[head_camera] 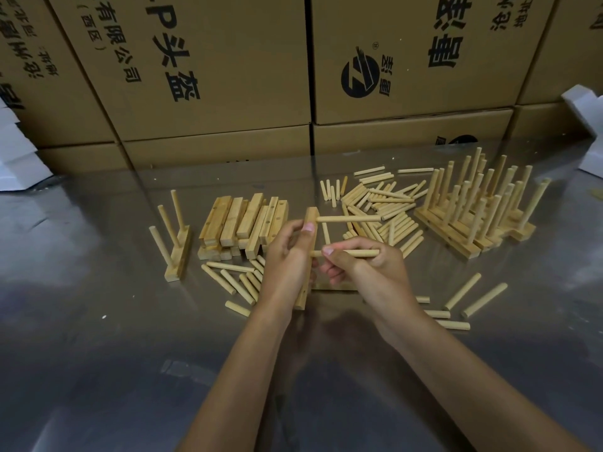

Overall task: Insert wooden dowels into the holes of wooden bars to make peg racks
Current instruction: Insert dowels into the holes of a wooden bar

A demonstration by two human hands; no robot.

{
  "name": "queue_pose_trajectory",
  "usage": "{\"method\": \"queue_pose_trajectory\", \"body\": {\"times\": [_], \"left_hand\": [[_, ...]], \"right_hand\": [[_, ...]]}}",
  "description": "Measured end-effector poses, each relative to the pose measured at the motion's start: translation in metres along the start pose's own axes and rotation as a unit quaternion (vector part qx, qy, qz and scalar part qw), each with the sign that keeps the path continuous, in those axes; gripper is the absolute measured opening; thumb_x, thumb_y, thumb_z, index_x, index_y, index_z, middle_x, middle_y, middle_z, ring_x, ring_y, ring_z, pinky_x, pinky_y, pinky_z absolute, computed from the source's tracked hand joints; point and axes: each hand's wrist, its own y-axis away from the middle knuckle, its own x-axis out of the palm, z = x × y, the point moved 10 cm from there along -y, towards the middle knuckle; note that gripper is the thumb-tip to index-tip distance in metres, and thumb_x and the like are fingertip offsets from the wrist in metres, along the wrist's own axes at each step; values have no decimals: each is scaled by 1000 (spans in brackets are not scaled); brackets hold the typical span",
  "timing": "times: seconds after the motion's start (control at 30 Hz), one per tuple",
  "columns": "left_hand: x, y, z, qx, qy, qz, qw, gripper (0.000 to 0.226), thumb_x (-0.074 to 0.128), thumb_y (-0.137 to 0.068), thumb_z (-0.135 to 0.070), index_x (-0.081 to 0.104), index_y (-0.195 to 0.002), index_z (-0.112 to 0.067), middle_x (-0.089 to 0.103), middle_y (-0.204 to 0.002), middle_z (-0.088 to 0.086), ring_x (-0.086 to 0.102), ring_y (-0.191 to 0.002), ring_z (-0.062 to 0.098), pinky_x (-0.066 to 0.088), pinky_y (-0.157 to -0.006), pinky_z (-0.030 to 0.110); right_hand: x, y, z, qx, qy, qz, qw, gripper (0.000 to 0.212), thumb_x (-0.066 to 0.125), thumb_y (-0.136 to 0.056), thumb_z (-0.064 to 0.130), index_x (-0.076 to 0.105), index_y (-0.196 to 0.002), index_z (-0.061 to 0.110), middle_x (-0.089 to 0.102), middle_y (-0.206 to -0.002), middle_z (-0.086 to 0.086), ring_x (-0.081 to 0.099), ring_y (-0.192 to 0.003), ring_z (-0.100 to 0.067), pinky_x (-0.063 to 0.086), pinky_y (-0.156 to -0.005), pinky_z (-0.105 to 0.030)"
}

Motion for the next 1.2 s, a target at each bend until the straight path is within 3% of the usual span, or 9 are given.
{"method": "queue_pose_trajectory", "body": {"times": [0.23, 0.37, 0.5, 0.63, 0.73, 0.8, 0.87, 1.03, 1.2], "left_hand": [[-3, -1, -7, 3, -8, -10, 1000, 18, 53, -100, -44, 64, -111, -35, 66, -105, -4, 64, -82, 12, 45, -58, 24], [-11, -3, -13, -6, 30, -25, 999, 15, 56, -98, -46, 65, -109, -43, 67, -113, -6, 65, -93, 14, 45, -64, 28], [-34, -10, -7, -30, 75, -63, 995, 14, 54, -100, -40, 67, -106, -37, 66, -100, 1, 62, -73, 13, 45, -59, 28], [-74, -19, 1, -52, 121, -133, 982, 22, 54, -100, -38, 66, -114, -27, 66, -85, -2, 59, -59, 5, 48, -52, 24], [-88, -24, 5, -62, 159, -144, 975, 28, 56, -99, -37, 64, -121, -20, 63, -81, -3, 57, -56, 5, 47, -52, 25], [-91, -26, 7, -65, 169, -142, 973, 30, 56, -99, -36, 64, -122, -19, 62, -78, -3, 57, -54, 5, 47, -52, 25], [-90, -27, 8, -66, 168, -140, 974, 31, 56, -99, -36, 65, -122, -17, 62, -79, -3, 57, -55, 5, 46, -51, 24], [-89, -27, 10, -76, 169, -142, 972, 31, 58, -98, -38, 67, -120, -18, 63, -80, -2, 57, -57, 7, 47, -54, 25], [-91, -27, 12, -79, 158, -145, 973, 32, 57, -98, -38, 66, -120, -17, 60, -78, -1, 57, -59, 8, 45, -52, 25]], "right_hand": [[5, -1, -4, 23, -35, 12, 999, 6, 71, -88, 3, 73, -91, -1, 74, -74, -14, 68, -64, -15, 57, -60, -21], [13, -5, -1, 56, -91, 53, 993, 26, 74, -85, 5, 67, -110, 1, 75, -85, -18, 69, -73, -19, 57, -66, -24], [21, -4, 2, 55, -116, 108, 986, 41, 74, -85, 3, 54, -121, 6, 75, -95, -20, 70, -79, -22, 60, -73, -28], [28, 0, -12, 5, 152, 121, 981, 18, 68, -90, 9, 63, -104, 19, 75, -85, 2, 67, -81, -5, 55, -77, -27], [54, 11, -24, -107, 392, 120, 906, 1, 68, -90, 26, 68, -91, 26, 64, -83, 14, 57, -81, 1, 44, -70, -18], [73, 16, -29, -173, 487, 122, 848, 19, 67, -89, 39, 70, -95, 21, 60, -91, 9, 49, -91, -5, 41, -75, -22], [80, 17, -30, -200, 511, 118, 828, 26, 66, -88, 43, 70, -98, 19, 57, -94, 5, 46, -97, -10, 37, -76, -23], [65, 15, -31, -161, 500, 119, 843, 21, 72, -84, 41, 68, -96, 24, 53, -91, 11, 46, -93, -6, 33, -69, -20], [46, 8, -33, -61, 409, 90, 906, 13, 77, -81, 24, 64, -81, 25, 62, -77, 12, 56, -72, -4, 40, -59, -21]]}}
